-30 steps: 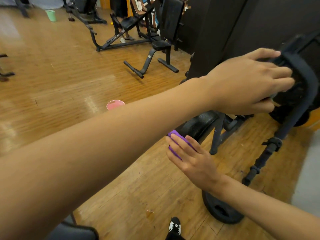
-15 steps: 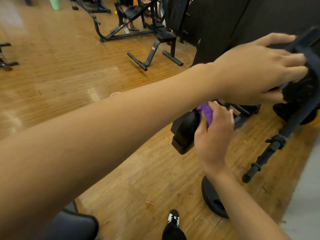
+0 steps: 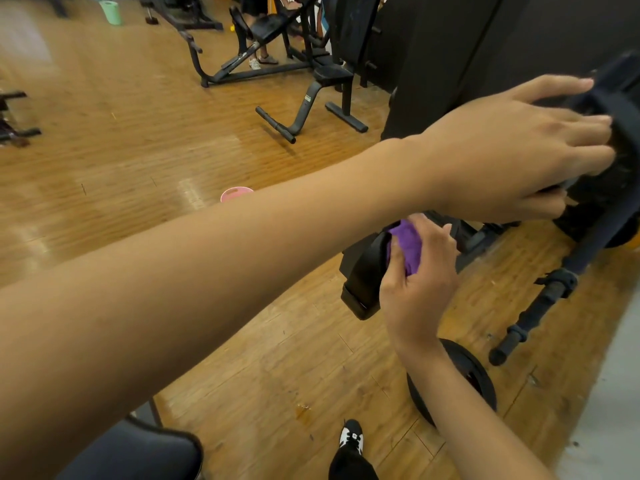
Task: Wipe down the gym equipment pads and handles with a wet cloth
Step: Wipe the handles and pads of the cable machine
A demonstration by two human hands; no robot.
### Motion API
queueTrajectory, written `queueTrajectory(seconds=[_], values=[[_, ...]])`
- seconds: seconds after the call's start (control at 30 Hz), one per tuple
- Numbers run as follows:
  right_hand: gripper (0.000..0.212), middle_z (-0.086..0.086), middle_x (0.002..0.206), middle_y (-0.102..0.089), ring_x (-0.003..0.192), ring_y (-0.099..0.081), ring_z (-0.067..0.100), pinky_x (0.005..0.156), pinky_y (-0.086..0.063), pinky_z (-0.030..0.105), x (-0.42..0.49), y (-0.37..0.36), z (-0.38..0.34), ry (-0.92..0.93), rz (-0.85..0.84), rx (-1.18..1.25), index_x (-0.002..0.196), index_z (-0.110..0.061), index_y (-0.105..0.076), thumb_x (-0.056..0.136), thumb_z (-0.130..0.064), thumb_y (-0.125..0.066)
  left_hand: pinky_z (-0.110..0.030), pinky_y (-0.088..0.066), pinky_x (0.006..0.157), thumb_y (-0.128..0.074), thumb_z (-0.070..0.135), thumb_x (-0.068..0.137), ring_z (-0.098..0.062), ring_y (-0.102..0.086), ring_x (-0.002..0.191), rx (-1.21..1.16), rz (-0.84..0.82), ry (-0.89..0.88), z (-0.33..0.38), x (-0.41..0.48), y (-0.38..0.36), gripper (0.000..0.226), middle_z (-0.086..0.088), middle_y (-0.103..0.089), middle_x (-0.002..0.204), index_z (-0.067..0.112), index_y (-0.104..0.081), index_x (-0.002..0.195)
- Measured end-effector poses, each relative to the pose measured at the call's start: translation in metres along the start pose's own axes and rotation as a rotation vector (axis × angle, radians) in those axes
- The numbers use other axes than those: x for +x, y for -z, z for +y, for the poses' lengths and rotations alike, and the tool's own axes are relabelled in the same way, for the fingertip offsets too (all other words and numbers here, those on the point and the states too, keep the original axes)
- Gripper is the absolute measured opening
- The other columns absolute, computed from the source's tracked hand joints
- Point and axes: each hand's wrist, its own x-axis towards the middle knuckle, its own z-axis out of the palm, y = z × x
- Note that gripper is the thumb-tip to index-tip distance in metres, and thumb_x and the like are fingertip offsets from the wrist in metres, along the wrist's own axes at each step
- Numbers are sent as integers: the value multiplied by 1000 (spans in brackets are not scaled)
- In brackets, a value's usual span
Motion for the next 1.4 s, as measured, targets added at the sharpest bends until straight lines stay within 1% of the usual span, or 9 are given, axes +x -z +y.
queueTrajectory(seconds=[0.13,0.43,0.57,0.7,0.87,0.97,1.07,1.23,1.4], values=[[26,6,124,-56,115,-54,11,95,-54,30,12,0,-3,-59,43,-19,123,-6,-61,97,-4,-63,-45,-10,127,-20,38,99,-20,-50,142,2,9,4,-2,-2,0,58,-1,-59,145,20,-59,137],[31,17,135,-63,131,-54,31,119,-36,46,8,25,41,856,-371,-172,128,-6,-61,100,-18,-67,-42,-11,127,-17,40,97,-19,-54,136,-33,-14,4,1,-4,8,62,-2,-57,145,19,-57,139],[26,15,133,-65,133,-55,29,119,-34,47,-6,22,33,565,-306,-137,126,-4,-66,101,-10,-60,-42,-10,127,-13,41,96,-17,-52,138,-36,-25,8,2,-3,7,65,0,-56,146,21,-56,140],[26,11,126,-71,124,-64,26,116,-41,41,-22,22,29,915,-519,-292,115,-7,-77,106,-9,-53,-41,-10,127,-14,40,97,-16,-53,137,-33,-40,10,2,-3,9,63,1,-55,146,21,-55,140],[37,14,130,-68,128,-61,31,120,-34,46,-20,24,34,873,-546,-401,120,-6,-73,108,-9,-38,-41,-10,127,-18,40,99,-17,-52,138,-29,-57,8,1,-2,7,59,0,-54,148,21,-53,142],[30,14,133,-66,135,-54,32,128,-2,50,-58,11,51,1036,-916,-732,127,-8,-69,97,-10,-64,-41,-9,127,-19,40,100,-16,-53,137,-21,-60,5,1,3,6,57,1,-54,147,22,-52,143],[45,17,134,-59,139,-44,37,111,33,53,-76,7,63,1165,-1304,-1043,133,-5,-61,89,-7,-70,-39,-9,127,-19,41,101,-15,-55,132,-21,-73,5,-2,6,7,57,3,-53,146,23,-50,144],[25,13,108,-71,114,-66,30,126,-18,47,-62,5,57,1099,-822,-742,104,-5,-75,99,2,-51,-39,-13,126,-20,40,100,-17,-59,125,-23,-62,3,-4,7,4,56,1,-55,142,21,-53,141],[51,11,126,-66,130,-56,29,126,-13,46,-48,7,76,1265,-858,-888,119,-8,-71,101,10,-26,-41,-12,127,-24,39,102,-16,-57,130,-22,-40,24,-5,8,-1,53,2,-55,144,22,-52,143]])
